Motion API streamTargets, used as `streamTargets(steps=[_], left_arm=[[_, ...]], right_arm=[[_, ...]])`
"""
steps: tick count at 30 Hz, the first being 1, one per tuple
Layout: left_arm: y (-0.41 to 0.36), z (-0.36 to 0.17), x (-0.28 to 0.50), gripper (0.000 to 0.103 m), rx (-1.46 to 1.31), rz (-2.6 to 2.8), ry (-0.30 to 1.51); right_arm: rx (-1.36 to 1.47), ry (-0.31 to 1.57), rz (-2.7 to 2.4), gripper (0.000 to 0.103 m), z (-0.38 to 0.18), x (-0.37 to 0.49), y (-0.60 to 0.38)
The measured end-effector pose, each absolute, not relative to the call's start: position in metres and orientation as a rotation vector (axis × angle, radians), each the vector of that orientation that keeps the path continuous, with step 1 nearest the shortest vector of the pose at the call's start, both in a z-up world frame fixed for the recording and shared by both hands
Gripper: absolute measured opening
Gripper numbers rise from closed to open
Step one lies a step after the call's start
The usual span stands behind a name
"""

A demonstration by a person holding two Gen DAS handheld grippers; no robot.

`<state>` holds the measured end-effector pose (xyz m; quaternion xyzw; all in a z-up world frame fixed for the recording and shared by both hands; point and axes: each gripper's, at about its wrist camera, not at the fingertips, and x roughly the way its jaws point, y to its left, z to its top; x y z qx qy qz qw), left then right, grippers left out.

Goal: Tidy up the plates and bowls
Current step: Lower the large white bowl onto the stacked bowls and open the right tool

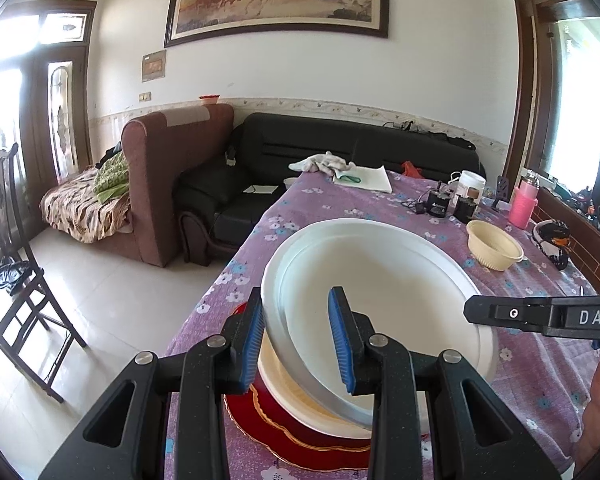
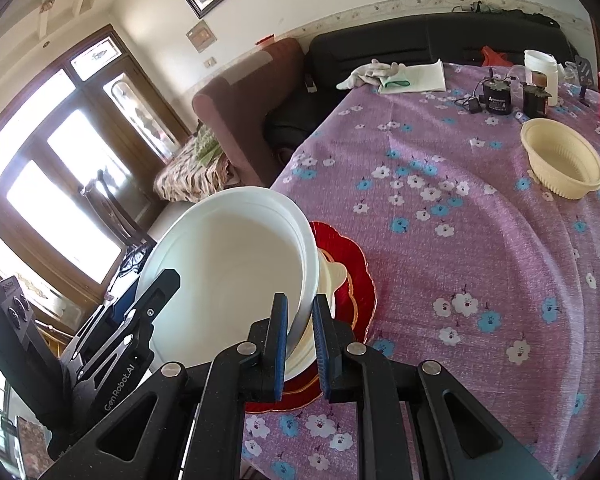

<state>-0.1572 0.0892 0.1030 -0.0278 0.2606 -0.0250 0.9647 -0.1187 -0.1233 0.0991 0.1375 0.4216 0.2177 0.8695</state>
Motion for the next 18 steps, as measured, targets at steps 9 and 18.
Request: streamTargets(steps=[9,18], left_arm=[[0.093,0.088,-0.151,0.03,-0.069,-0.043,0.576],[0.096,0.086,-0.149,0.032,-0.071,-0.037,0.583]], right_arm=[[0.282,0.9,0.45,0.015,0.091,-0.113,-0.119],[0.277,0.907,0.448,0.016,0.087,-0.111,-0.117]])
